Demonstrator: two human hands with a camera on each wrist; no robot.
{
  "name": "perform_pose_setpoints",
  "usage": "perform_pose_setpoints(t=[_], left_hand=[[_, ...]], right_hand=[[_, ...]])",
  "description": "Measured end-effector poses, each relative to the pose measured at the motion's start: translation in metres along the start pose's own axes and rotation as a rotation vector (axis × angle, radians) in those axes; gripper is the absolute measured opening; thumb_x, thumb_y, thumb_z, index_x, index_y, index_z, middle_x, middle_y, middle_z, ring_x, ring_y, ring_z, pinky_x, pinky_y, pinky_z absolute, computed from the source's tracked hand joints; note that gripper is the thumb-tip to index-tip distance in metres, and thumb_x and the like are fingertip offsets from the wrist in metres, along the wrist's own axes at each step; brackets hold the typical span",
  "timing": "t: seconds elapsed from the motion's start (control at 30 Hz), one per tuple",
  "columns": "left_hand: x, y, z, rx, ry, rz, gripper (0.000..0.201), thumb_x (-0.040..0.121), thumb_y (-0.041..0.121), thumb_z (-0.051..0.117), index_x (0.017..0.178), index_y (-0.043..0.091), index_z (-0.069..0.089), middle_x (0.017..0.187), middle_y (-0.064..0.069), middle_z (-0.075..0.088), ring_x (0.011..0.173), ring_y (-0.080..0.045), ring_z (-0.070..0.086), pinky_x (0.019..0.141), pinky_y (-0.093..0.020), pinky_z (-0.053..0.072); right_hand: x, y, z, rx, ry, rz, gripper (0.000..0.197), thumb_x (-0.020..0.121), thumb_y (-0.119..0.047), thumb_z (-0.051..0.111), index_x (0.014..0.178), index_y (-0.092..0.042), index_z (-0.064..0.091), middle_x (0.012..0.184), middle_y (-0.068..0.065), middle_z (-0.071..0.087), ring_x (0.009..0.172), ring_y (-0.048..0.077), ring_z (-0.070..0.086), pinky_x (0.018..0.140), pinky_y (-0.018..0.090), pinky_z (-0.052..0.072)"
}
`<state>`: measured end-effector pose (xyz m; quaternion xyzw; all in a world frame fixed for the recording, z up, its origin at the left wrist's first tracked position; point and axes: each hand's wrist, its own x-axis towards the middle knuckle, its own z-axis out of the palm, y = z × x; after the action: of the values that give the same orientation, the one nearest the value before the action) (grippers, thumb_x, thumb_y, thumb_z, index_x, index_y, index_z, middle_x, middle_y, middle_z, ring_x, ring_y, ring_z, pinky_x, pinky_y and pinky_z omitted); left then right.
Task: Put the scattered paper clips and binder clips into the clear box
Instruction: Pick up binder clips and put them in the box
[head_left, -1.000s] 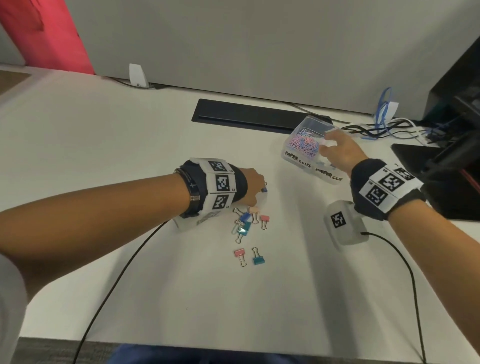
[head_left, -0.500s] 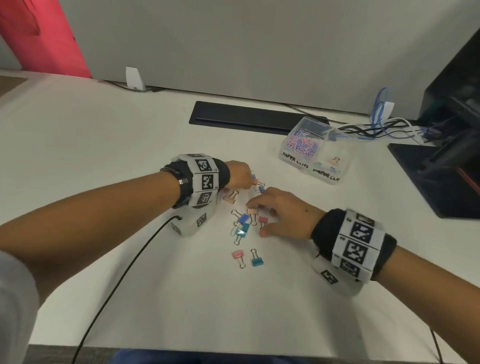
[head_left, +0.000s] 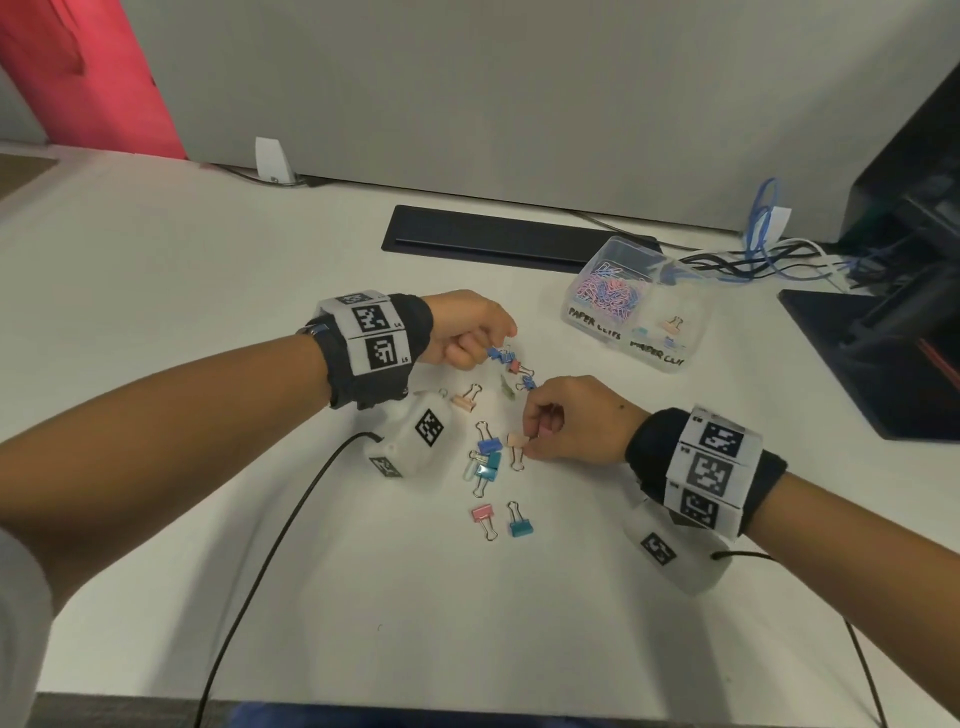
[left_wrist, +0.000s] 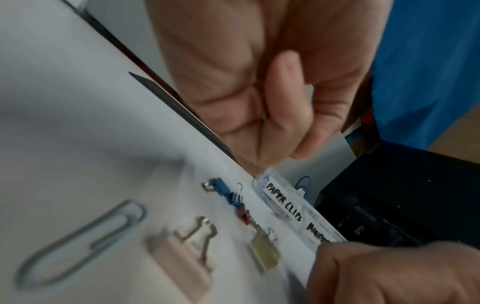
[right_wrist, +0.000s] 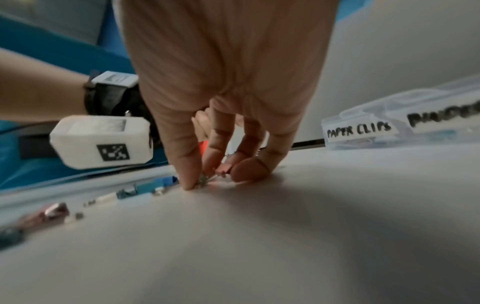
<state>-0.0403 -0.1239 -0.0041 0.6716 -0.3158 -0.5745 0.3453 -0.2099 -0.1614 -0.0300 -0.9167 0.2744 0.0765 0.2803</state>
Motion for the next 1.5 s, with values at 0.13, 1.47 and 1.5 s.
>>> perform_pose_setpoints(t=[0.13,1.47,1.5], left_hand=[[0.000,-0.002,-0.002,-0.030,0.010,0.008,0.026,0.089,-0.006,0.037,0.075,0.014,0.047,0.032,0.007,0.030,0.025,-0.004,0.025,0.032,-0.006,0.024],[0.005,-0.019,0.017,1.261,0.035,0.046,0.037,0.090,0.033,0.054,0.112,0.004,0.061,0.094,-0.004,0.052,0.086,-0.017,0.047,0.072,-0.025,0.038],[0.006,-0.019,0.017,1.253,0.032,0.049,0.035,0.089,0.033,0.055,0.108,0.005,0.062,0.093,-0.004,0.052,0.086,-0.017,0.047,0.068,-0.024,0.039]], right_hand=[[-0.001,0.001,-0.002,0.024,0.027,0.032,0.011,0.075,-0.014,0.071,0.083,-0.007,0.066,0.085,-0.003,0.051,0.063,0.000,0.042,0.059,0.009,0.035],[0.012,-0.004,0.002,-0.122,-0.068,0.022,0.015,0.087,-0.023,0.059,0.095,-0.016,0.049,0.076,-0.007,0.030,0.087,0.020,0.037,0.069,0.023,0.030],[0.012,-0.003,0.003,-0.115,-0.072,0.028,0.014,0.087,-0.022,0.058,0.091,-0.017,0.045,0.076,-0.007,0.031,0.086,0.019,0.037,0.065,0.022,0.031]])
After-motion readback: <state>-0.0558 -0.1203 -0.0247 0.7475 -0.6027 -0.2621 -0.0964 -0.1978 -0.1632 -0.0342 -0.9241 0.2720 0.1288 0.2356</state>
